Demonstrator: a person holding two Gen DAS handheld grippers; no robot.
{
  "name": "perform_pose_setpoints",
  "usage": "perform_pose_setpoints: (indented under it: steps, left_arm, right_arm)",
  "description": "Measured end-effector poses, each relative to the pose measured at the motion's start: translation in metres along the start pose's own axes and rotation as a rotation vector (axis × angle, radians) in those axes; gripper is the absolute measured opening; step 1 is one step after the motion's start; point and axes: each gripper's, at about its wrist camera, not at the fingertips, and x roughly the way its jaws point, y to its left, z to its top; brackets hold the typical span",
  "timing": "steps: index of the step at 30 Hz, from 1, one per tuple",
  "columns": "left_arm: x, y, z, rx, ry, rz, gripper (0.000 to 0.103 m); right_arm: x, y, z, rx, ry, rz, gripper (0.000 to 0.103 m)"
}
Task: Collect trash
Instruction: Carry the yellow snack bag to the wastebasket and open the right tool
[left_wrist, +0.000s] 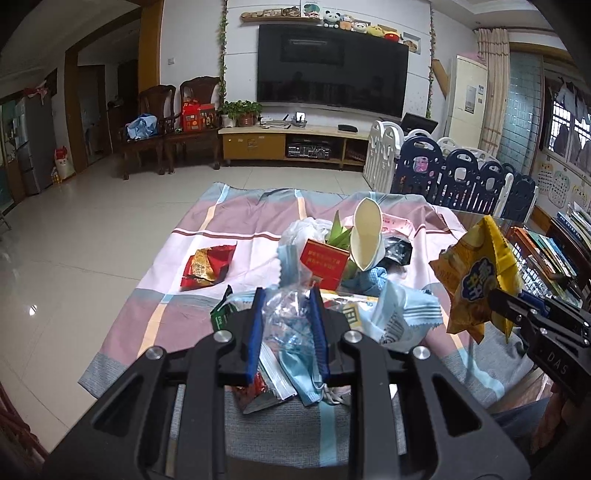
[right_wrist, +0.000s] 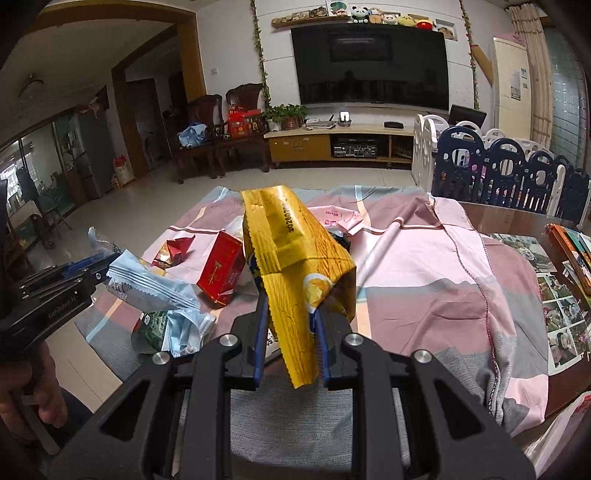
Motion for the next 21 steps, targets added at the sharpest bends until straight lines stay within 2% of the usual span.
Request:
perform_pose_setpoints:
  steps: [21]
  left_arm:
    - [0.0046,-0.0025,-0.0008,-0.003,0.006,0.010,0.025]
  right_arm:
    - [0.0041,-0.0042,-0.0018,0.014,0.001,-0.010,0.023]
